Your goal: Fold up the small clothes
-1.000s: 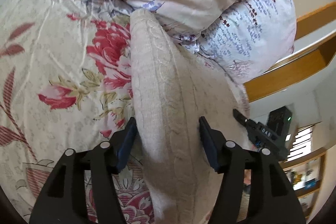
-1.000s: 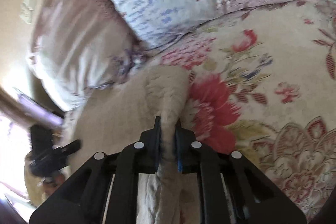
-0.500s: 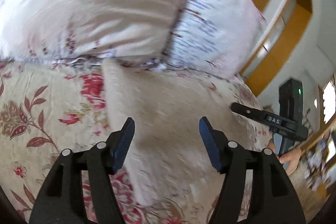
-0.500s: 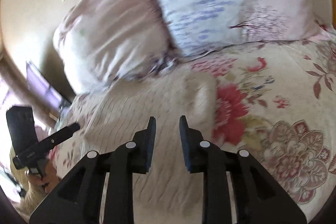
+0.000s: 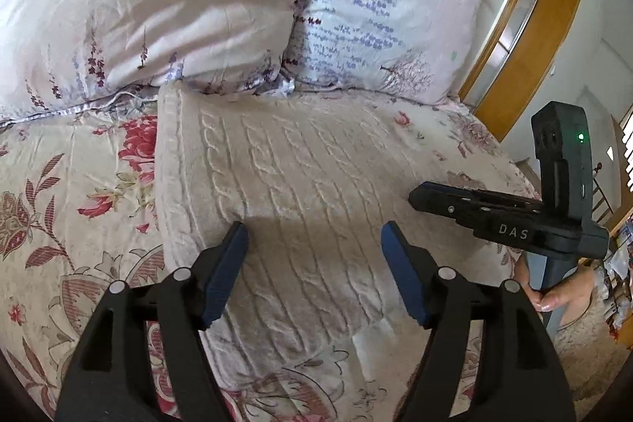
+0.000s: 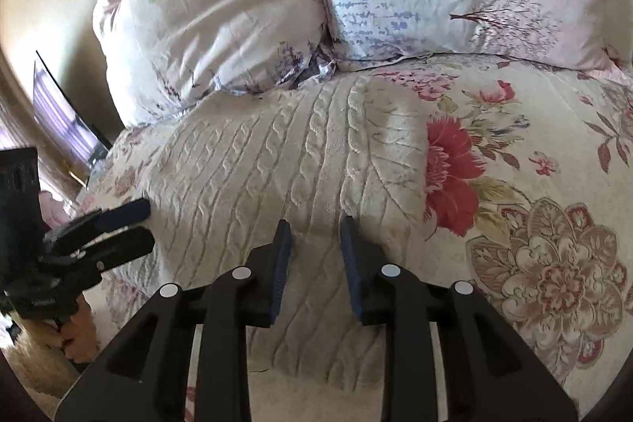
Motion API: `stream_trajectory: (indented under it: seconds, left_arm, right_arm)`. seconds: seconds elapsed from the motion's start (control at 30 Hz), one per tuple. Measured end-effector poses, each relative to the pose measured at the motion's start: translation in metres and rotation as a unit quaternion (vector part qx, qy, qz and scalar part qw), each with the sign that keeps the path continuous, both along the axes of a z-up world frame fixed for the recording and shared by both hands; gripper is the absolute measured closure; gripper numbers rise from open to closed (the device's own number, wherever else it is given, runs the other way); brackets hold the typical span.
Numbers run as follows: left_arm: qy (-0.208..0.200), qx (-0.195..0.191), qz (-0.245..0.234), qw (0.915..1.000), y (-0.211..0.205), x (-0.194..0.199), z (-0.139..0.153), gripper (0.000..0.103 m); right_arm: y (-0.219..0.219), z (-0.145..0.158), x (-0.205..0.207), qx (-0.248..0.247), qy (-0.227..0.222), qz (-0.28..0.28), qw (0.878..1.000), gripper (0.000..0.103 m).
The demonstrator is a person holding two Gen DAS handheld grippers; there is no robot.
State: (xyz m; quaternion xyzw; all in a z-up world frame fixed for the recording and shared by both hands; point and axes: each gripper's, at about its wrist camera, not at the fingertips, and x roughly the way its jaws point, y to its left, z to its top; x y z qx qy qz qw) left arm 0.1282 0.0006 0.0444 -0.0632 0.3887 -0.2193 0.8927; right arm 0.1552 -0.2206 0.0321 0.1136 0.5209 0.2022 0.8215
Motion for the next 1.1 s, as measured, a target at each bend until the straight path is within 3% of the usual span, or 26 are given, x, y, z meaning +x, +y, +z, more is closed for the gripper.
stream_trajectory:
  seconds: [0.13,0.23,0.43,0.6,0.83,1.1]
  left_arm:
    - [-0.032,0.003,0.018,0.9993,0.01,-0.019,0.009,0.023]
    - [-0.051,0.018,0.055,0.997,0.023,-0.032,0.013,0.01]
    - [-0.049,0.041,0.102,0.9928,0.04,-0.05,0.01,0.002]
    - [-0.013,0.072,0.114,0.9908,0.035,-0.057,-0.006,0.002]
    - [0.012,0.112,0.127,0.9855,0.02,-0.065,-0.024,0.002]
    - [0.036,0.146,0.129,0.9802,0.01,-0.059,-0.039,0.002]
  right_arm:
    - [-0.004,0.018,-0.018,-0.011,-0.044,-0.019,0.999,0.025]
    - [-0.005,0.027,-0.03,-0.044,-0.071,-0.032,0.996,0.016]
    - [-0.007,0.029,-0.051,-0.074,-0.085,-0.057,0.992,0.001]
    - [0.0,0.032,-0.07,-0.089,-0.104,-0.06,0.989,0.001]
    - [0.016,0.013,-0.081,-0.103,-0.058,-0.04,0.992,0.001]
    - [0.029,0.004,-0.083,-0.144,-0.041,-0.037,0.988,0.001]
